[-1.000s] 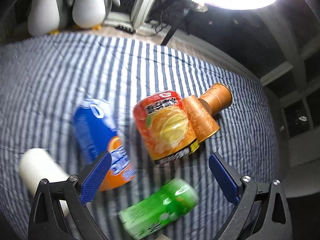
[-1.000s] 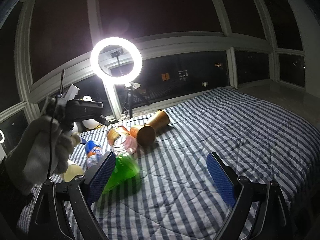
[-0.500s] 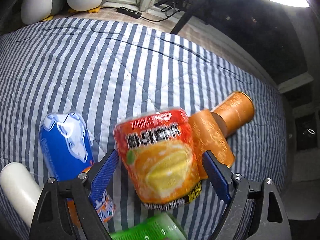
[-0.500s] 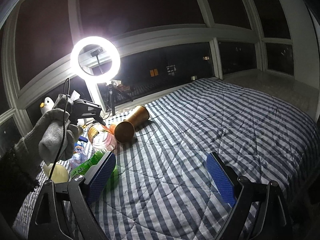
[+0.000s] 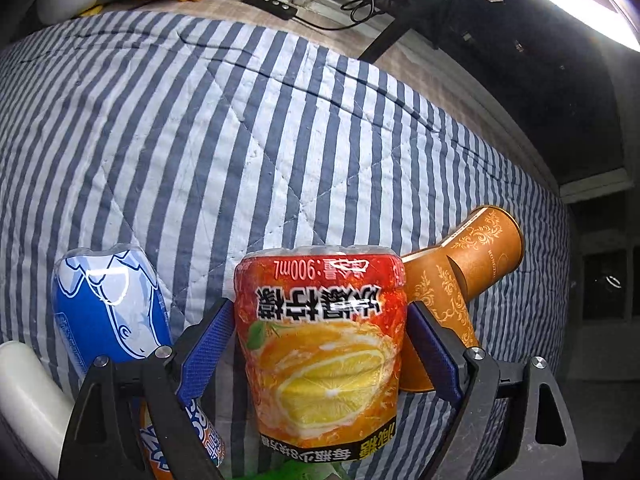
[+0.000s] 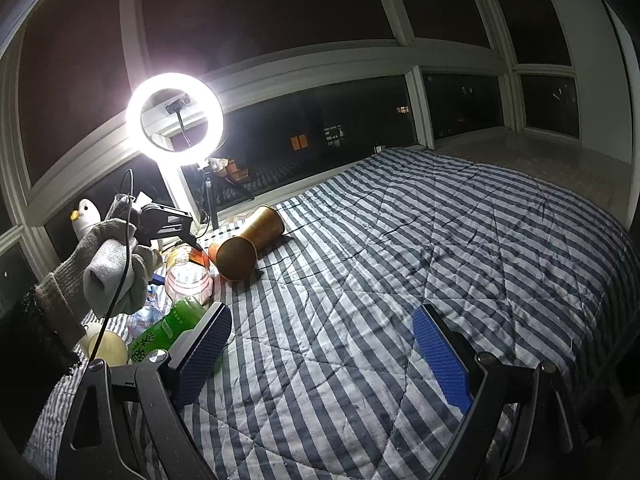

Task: Flip cup upside down
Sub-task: 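Close the left gripper around the middle of the orange bottle, then lift the orange bottle with the left gripper toward the right gripper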

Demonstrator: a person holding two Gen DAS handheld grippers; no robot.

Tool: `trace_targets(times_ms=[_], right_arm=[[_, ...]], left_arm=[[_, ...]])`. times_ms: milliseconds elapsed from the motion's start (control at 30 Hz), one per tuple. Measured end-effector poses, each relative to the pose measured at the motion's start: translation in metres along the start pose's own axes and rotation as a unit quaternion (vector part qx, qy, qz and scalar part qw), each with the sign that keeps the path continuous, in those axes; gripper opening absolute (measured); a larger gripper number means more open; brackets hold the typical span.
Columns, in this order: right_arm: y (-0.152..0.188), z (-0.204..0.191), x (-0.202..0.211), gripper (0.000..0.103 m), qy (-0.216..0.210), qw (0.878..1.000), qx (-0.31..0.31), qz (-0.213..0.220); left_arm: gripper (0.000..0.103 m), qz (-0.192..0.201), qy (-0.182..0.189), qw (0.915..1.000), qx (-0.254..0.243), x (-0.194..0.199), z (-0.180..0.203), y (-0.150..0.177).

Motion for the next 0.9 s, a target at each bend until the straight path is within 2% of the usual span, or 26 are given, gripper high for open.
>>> trace_targets(times_ms=[200, 300, 500, 600, 900], right_arm=[[0.0, 0.001, 0.001, 0.09, -0.002, 1.0, -0.004, 0.0], [0.0, 0.002, 0.001, 0.09, -0.003, 1.0, -0.006, -0.001], [-0.001, 0.001, 0.002, 0.09, -0.002, 1.0, -0.008, -0.001], [0.0, 0.002, 0.002, 0.09, -0.001, 1.0, -0.01, -0.002], [0.002, 0.007, -0.002, 0.09, -0.005, 1.0, -0.019, -0.005]], left_arm=[[0.089, -0.006, -0.002, 0.9997, -0.023, -0.01, 0.008, 0.001], [0.089, 0.008, -0.001, 0.9996, -0.028, -0.011, 0.01, 0.0], [0.09, 0.012, -0.006, 0.9993, -0.035, -0.02, 0.019, -0.003], [0.089, 0.023, -0.009, 0.9983, -0.053, -0.022, 0.026, -0.004], [0.089, 0.031, 0.01, 0.9987, -0.039, -0.004, 0.014, -0.009]])
Point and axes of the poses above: each gripper's, at about its wrist camera, not at the fingertips, and x roughly against the way its jaws point, z to its right, y to its underside, the point moved 1 cm from there along -x, roughly the way its jaws point, and after that the axes turned 15 degrees about x, right-handed, at the moved point
